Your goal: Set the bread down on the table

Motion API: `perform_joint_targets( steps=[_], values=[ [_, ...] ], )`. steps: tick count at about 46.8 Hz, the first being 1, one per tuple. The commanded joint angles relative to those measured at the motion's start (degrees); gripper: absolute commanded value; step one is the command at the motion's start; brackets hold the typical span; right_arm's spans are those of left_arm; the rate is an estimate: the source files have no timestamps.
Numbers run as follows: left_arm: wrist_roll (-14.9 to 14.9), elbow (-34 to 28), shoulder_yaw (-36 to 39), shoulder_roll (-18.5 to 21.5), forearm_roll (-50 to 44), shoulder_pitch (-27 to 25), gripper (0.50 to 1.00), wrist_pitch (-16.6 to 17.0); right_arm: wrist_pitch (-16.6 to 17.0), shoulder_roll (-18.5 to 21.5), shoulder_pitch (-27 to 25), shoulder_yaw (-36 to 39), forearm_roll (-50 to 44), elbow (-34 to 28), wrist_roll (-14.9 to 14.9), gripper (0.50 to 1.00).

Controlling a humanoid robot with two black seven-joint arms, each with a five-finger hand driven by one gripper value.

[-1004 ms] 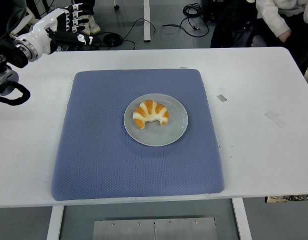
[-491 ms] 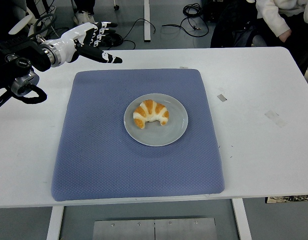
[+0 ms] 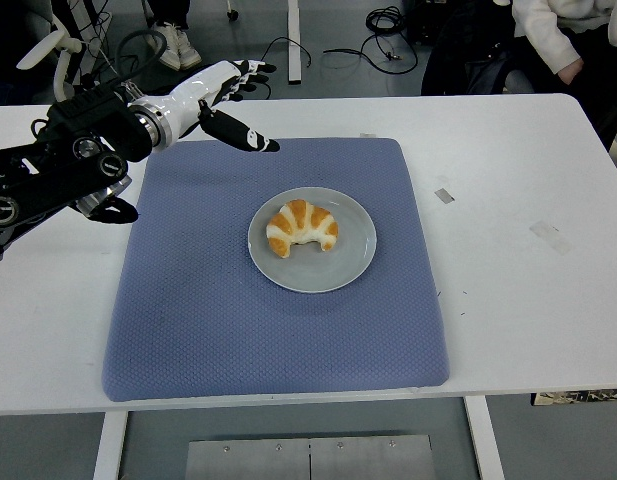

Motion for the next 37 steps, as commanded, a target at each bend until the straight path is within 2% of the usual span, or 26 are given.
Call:
perform_joint_targets(
  steps=[1,10,24,37],
  values=[
    [0.1,-0.1,1.0,-0.9,0.0,-0.1,0.940,0.6,0.0,0.0,0.0,0.0,0.1,0.0,0.0,1.000],
    [1.1,-2.3,3.0,-2.2,0.0,-0.2,0.939,1.8,0.0,0.0,0.0,0.0,0.1,0.0,0.0,1.000],
    [3.1,-3.5,6.7,-2.5,0.1,-1.3,0.939,1.5,0.0,0.0,0.0,0.0,0.1,0.0,0.0,1.000],
    [5.4,-4.6,9.3,-3.7,3.2,-2.5,0.937,-1.6,0.0,0.0,0.0,0.0,0.1,0.0,0.0,1.000]
  ],
)
